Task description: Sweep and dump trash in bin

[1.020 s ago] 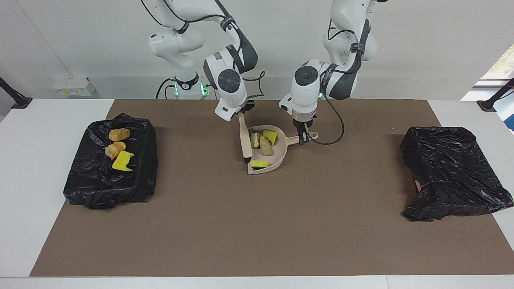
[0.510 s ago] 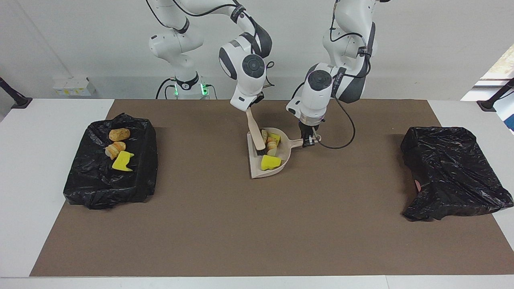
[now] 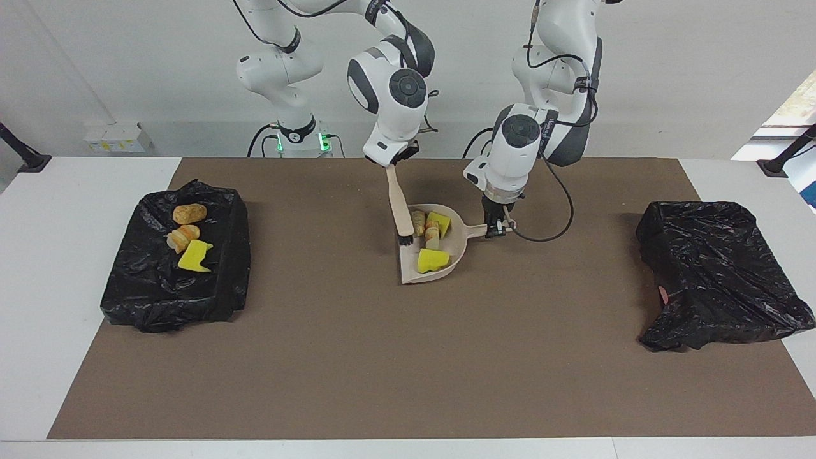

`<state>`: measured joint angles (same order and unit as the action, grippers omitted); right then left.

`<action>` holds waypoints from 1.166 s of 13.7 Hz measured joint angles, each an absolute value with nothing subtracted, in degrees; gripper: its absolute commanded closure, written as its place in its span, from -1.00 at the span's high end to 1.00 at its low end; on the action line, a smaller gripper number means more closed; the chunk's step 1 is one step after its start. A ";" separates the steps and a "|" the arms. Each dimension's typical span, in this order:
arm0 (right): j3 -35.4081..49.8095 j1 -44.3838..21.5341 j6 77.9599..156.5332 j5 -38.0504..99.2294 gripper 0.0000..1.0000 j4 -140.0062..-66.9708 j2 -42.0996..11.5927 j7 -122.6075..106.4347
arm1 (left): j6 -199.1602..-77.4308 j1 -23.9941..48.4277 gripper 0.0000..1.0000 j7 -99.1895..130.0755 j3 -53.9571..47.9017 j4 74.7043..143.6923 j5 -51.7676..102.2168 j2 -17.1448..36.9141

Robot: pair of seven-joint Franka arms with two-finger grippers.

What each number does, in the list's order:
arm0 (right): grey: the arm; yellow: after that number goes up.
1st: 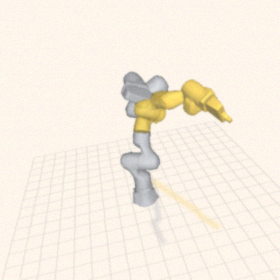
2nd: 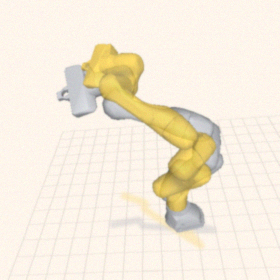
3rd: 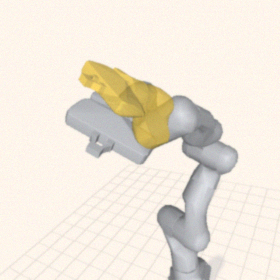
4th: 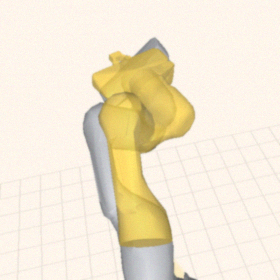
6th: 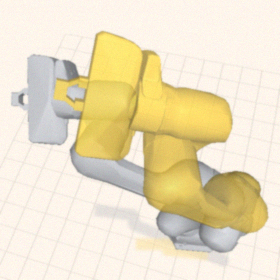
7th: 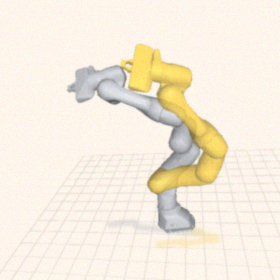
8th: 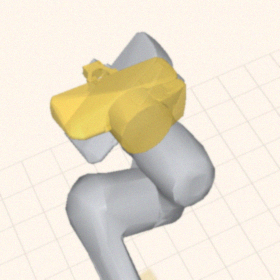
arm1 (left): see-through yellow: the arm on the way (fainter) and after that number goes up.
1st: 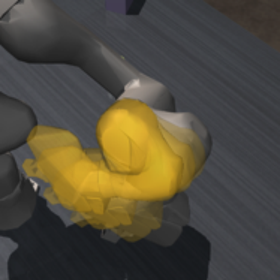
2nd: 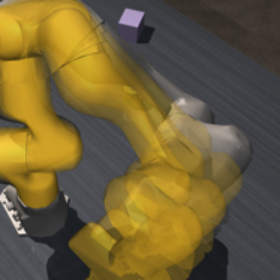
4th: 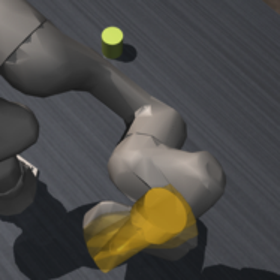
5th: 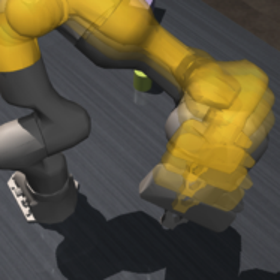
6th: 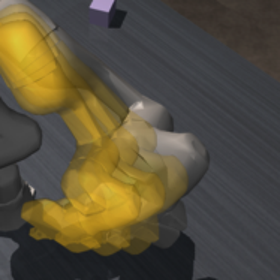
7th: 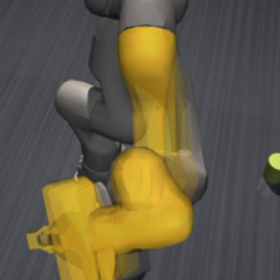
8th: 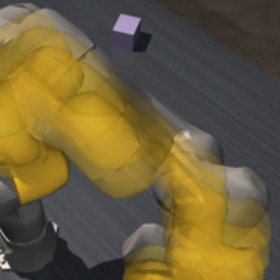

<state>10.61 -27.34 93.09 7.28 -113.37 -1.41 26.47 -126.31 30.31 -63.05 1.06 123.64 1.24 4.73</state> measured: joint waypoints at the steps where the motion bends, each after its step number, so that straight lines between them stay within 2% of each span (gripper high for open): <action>1: 10.59 -26.52 92.48 7.27 -1.00 -113.37 -0.64 26.65 | -126.32 29.69 -1.00 -64.52 1.07 123.62 1.31 4.76; 4: 10.58 -25.62 92.74 7.41 -1.00 -115.00 1.31 28.03 | -126.26 26.39 -1.00 -70.39 1.21 122.67 1.54 4.79; 6: 10.91 -26.10 96.32 9.04 -1.00 -118.49 3.08 30.54 | -125.39 23.64 -1.00 -73.96 1.31 120.83 1.65 4.84; 9: 11.26 -29.54 101.07 12.35 -1.00 -123.70 5.42 35.10 | -120.26 19.01 -1.00 -80.44 1.37 114.96 1.72 5.85; 12: 11.59 -36.31 108.87 14.49 -1.00 -126.66 3.52 40.79 | -112.35 13.34 -1.00 -88.11 1.47 106.45 3.20 8.55; 15: 11.64 -39.33 111.53 14.62 -1.00 -126.96 -0.19 43.34 | -106.79 6.74 -1.00 -92.21 1.51 101.08 4.58 9.69; 16: 11.64 -39.45 111.53 14.62 -0.89 -126.99 -0.84 43.37 | -104.83 4.64 -1.00 -93.42 1.53 99.51 4.60 9.71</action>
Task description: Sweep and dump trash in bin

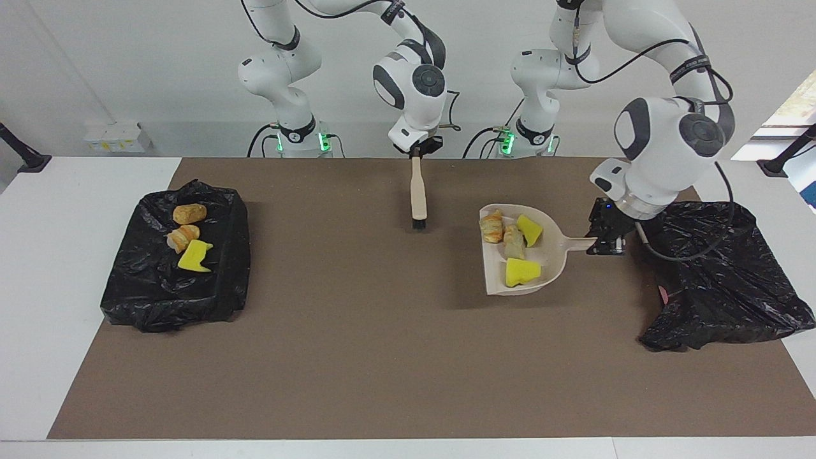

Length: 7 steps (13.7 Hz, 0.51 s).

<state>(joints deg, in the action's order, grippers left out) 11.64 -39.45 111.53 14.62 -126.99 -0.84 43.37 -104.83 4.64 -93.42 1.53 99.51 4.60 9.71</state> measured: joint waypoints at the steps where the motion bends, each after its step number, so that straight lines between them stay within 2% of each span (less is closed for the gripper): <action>1: 11.58 -39.44 111.53 14.63 -0.77 -127.14 -1.29 43.37 | -102.91 2.45 -1.00 -95.08 1.55 97.87 4.60 9.71; 3: 11.48 -39.44 111.53 14.62 -0.51 -127.84 -1.63 43.37 | -99.98 -2.66 -1.00 -99.53 1.61 95.57 4.57 9.74; 4: 11.48 -39.43 111.53 14.62 -0.25 -128.02 -1.62 43.37 | -99.41 -5.49 -1.00 -102.45 1.66 95.12 4.57 9.77; 6: 11.46 -39.39 111.53 14.62 0.03 -128.04 -1.62 43.03 | -99.21 -11.13 -1.00 -109.37 1.83 94.90 4.52 9.87; 7: 11.42 -39.38 111.53 14.62 0.25 -128.04 -1.62 42.68 | -99.20 -13.76 -1.00 -112.36 1.97 94.83 4.23 9.92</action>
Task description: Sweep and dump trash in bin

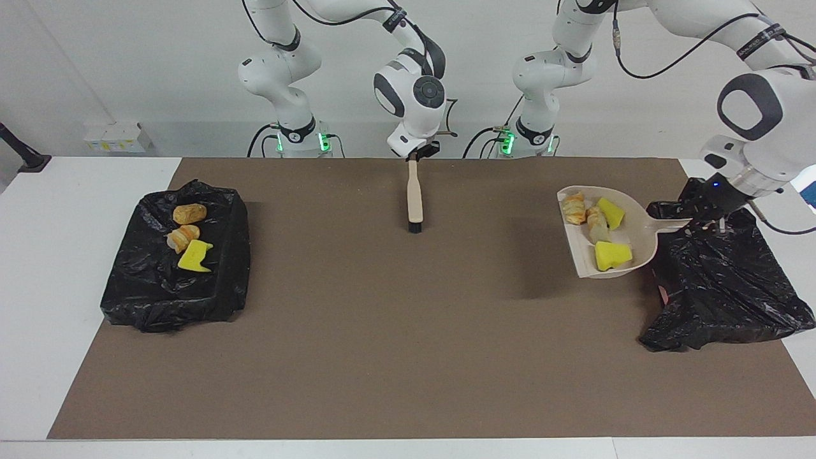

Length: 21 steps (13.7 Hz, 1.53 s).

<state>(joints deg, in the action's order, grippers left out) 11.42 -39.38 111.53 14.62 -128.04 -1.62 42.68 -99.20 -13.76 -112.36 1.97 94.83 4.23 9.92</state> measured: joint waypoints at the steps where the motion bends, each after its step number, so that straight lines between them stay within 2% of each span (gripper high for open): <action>1: 11.35 -39.33 111.54 14.62 0.50 -128.02 -1.63 42.28 | -99.20 -16.19 -1.00 -114.51 2.06 94.63 3.48 9.94; 4: 11.16 -37.17 112.29 14.61 0.87 -126.90 -1.74 42.13 | -99.54 -21.35 -1.00 -117.93 2.14 93.43 0.21 10.02; 6: 10.93 -32.86 112.53 14.56 1.00 -123.95 -1.72 41.95 | -101.19 -24.00 -1.00 -118.21 2.16 91.14 -3.13 11.01; 11: 10.30 -20.50 110.72 13.16 1.00 -113.79 -0.98 39.80 | -105.77 -24.84 -1.00 -113.23 1.75 85.50 -16.34 14.79; 17: 9.91 -7.66 96.10 5.15 1.00 -98.87 1.07 29.39 | -109.61 -20.37 -1.00 -94.98 0.97 85.16 -37.92 15.07; 21: 9.33 -4.05 86.62 0.09 1.00 -90.66 2.02 27.83 | -112.85 -19.87 -1.00 -90.22 0.98 86.17 -45.19 14.68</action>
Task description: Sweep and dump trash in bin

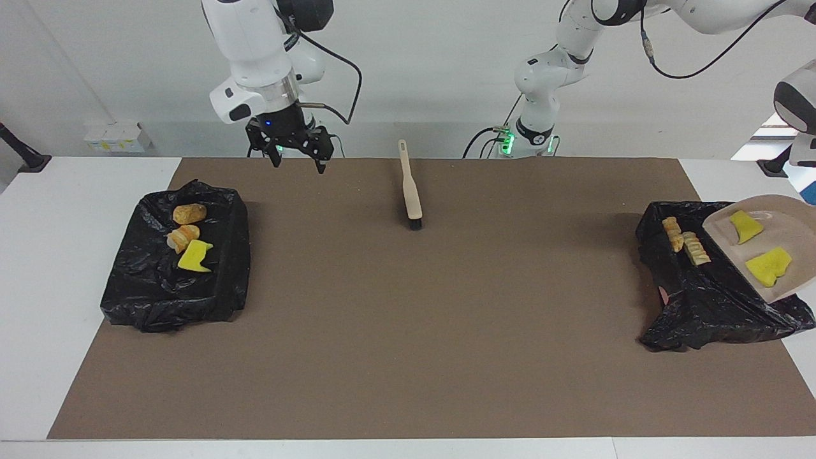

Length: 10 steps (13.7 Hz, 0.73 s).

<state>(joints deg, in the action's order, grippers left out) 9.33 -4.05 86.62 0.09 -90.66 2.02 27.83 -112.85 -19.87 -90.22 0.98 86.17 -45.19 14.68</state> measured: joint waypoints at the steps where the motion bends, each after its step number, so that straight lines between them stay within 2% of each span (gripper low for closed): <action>1: 9.04 -3.87 84.74 -1.09 1.00 -88.95 2.04 27.83 | -112.85 -19.52 -1.00 -88.92 0.96 86.17 -46.42 14.46; 6: 6.04 -2.52 80.39 -2.26 1.00 -82.39 1.10 26.79 | -112.85 -17.34 -1.00 -86.30 0.90 86.31 -53.83 12.10; 10: 6.16 -2.63 77.75 -3.68 1.00 -76.14 -2.66 26.48 | -116.29 -16.49 -1.00 -84.65 1.02 90.82 -56.92 9.42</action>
